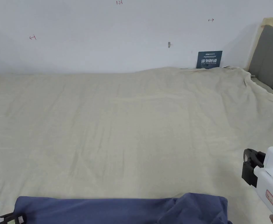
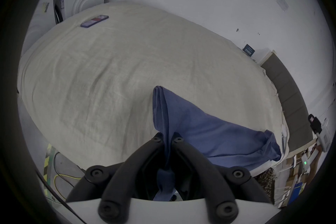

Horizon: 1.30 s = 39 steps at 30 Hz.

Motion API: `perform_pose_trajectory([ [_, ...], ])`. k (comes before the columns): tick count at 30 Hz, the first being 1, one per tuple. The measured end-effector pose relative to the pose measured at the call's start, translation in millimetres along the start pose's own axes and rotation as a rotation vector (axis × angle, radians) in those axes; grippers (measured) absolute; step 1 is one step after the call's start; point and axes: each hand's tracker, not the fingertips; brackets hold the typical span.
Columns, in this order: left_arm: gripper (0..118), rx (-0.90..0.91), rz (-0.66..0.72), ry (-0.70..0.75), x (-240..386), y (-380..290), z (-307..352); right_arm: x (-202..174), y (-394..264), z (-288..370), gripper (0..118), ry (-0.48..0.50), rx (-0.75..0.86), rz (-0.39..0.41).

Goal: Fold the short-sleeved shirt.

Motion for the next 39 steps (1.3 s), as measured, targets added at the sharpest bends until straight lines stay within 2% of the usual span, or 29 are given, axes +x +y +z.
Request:
perform_pose_trajectory([
  [2, 2, 0.012, 0.002, -0.02, 16.3, 2.8, 2.1, -0.2, -0.2, 0.7, 0, 0.0, 0.0, 0.001],
  [4, 2, 0.009, -0.007, -0.101, 39.8, 5.1, 5.2, 1.5, -1.4, 2.3, 0, 0.002, 0.001, -0.005],
  [9, 2, -0.069, -0.076, -0.231, 111.8, 3.1, -0.5, 7.0, -2.5, 5.4, 0, -0.002, 0.003, -0.004],
  [13, 2, -0.13, -0.152, -0.28, 167.6, -9.7, -33.0, 12.2, -4.2, 10.3, 0, -0.011, 0.007, -0.016],
  [17, 2, -0.218, -0.165, -0.348, 215.1, -32.3, -68.1, 16.4, -6.5, 17.2, 0, -0.02, 0.011, -0.029],
  [25, 5, -0.3, -0.242, -0.227, 264.4, -84.3, -130.5, 26.1, -10.0, 17.9, 0, -0.029, 0.005, -0.028],
  [27, 16, -0.306, -0.253, -0.236, 267.3, -89.7, -134.3, 27.6, -11.5, 16.9, 0, -0.03, 0.001, -0.025],
  [30, 73, -0.305, -0.214, -0.288, 269.1, -86.6, -127.9, 30.0, -13.5, 15.6, 0, -0.031, -0.005, -0.027],
  [31, 98, -0.304, -0.199, -0.299, 270.3, -83.8, -124.7, 30.1, -14.1, 15.5, 0, -0.031, -0.006, -0.028],
  [32, 112, -0.301, -0.194, -0.306, 270.5, -79.7, -120.4, 30.3, -14.5, 15.5, 0, -0.033, -0.005, -0.029],
  [33, 118, -0.289, -0.194, -0.322, 270.3, -75.7, -115.6, 30.7, -14.8, 15.4, 0, -0.033, -0.003, -0.03],
  [39, 118, -0.097, -0.2, -0.387, 253.4, -39.7, -65.7, 33.7, -11.2, 15.0, 0, -0.046, 0.003, -0.043],
])
